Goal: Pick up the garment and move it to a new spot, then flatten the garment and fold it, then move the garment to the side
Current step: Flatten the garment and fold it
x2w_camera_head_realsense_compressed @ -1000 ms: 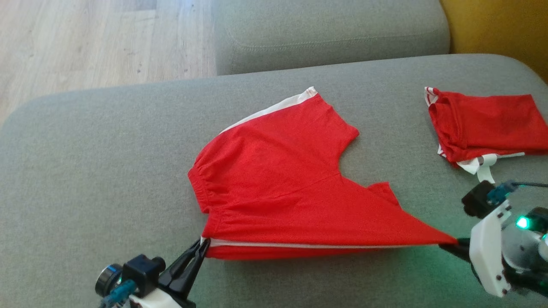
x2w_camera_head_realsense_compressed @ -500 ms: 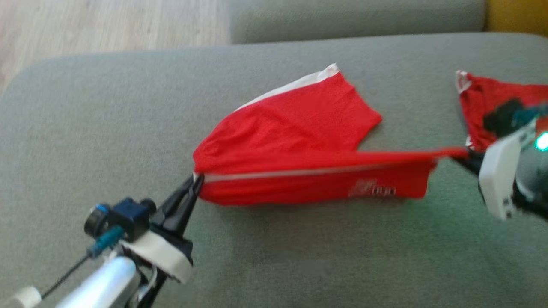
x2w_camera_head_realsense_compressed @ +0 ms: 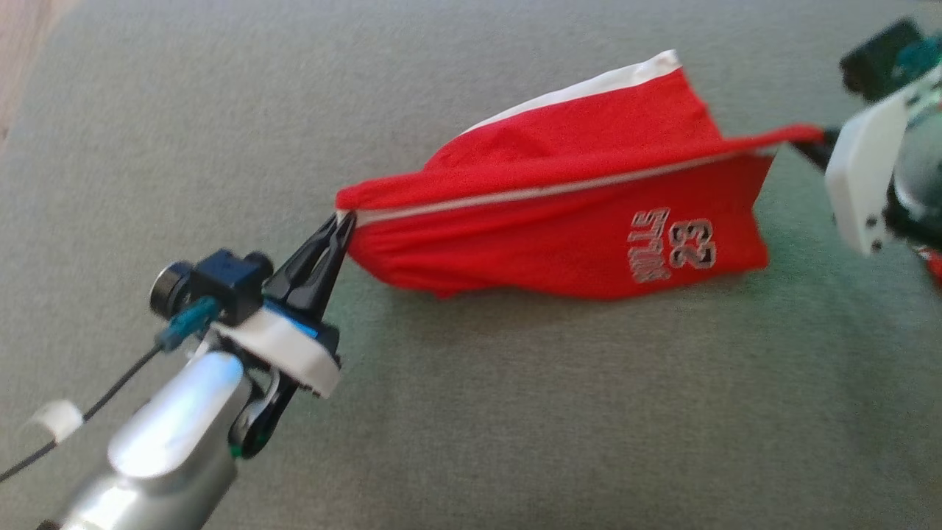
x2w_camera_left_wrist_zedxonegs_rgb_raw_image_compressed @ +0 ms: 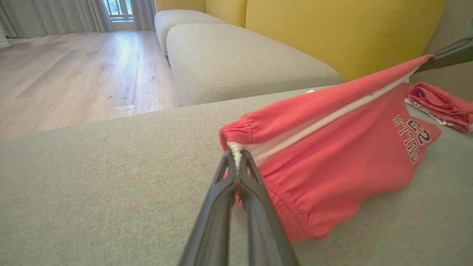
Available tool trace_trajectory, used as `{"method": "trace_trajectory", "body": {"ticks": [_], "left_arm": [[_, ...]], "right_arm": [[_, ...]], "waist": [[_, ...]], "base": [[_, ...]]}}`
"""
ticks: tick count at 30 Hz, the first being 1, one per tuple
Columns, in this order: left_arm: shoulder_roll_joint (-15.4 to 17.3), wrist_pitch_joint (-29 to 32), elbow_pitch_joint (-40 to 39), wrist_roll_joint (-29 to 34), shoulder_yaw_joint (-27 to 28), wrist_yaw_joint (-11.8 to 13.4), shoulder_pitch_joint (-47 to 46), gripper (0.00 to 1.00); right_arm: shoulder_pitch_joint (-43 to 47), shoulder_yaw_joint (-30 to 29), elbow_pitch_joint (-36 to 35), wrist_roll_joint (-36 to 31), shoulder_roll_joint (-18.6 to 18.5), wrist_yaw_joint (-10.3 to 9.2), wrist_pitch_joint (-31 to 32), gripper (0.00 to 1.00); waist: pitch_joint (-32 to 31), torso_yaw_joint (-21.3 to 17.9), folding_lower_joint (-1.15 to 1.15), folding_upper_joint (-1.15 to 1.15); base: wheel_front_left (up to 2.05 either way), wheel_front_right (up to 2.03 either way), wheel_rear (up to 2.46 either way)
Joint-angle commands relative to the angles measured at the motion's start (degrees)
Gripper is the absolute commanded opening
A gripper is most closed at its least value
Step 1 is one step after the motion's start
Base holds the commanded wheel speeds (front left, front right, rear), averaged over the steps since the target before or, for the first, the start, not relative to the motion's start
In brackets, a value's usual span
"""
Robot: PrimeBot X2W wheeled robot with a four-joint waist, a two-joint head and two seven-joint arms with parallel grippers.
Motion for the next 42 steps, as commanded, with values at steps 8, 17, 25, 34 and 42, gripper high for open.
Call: {"method": "trace_trajectory", "body": {"ticks": [8,17,25,34,42], "left_arm": [[-2.7,-1.6,5.9,1.3,0.9,-2.7,-8.6,0.00],[-7.0,-3.3,12.3,1.9,-0.1,-4.4,-13.1,0.00],[-9.7,-4.4,16.8,2.5,-0.9,-5.6,-16.6,0.00],[-11.7,-4.7,20.6,2.9,-2.1,-6.2,-19.3,0.42],[-10.9,-4.8,22.3,3.0,0.0,-6.1,-19.2,1.00]], "right_arm": [[-11.2,5.4,5.1,-2.9,-0.7,-0.05,-1.1,0.00],[-19.5,12.3,11.0,-3.8,-1.6,-0.05,-2.4,0.00],[-26.1,18.0,16.2,-3.5,-1.4,-0.05,-5.0,0.00],[-30.9,22.2,21.9,-1.6,0.3,-0.05,-9.8,1.00],[-30.1,19.6,28.3,1.2,4.8,-0.05,-18.7,1.00]], "waist": [[5.8,4.4,-0.02,0.00],[9.2,6.6,-0.02,0.00],[11.4,7.4,-0.02,0.00],[13.8,7.7,-0.02,0.00],[11.3,5.4,-0.02,0.00]], "base": [[0.00,0.00,0.00],[0.00,0.00,0.00],[0.00,0.00,0.00],[0.00,0.00,0.00],[0.00,0.00,0.00]]}}
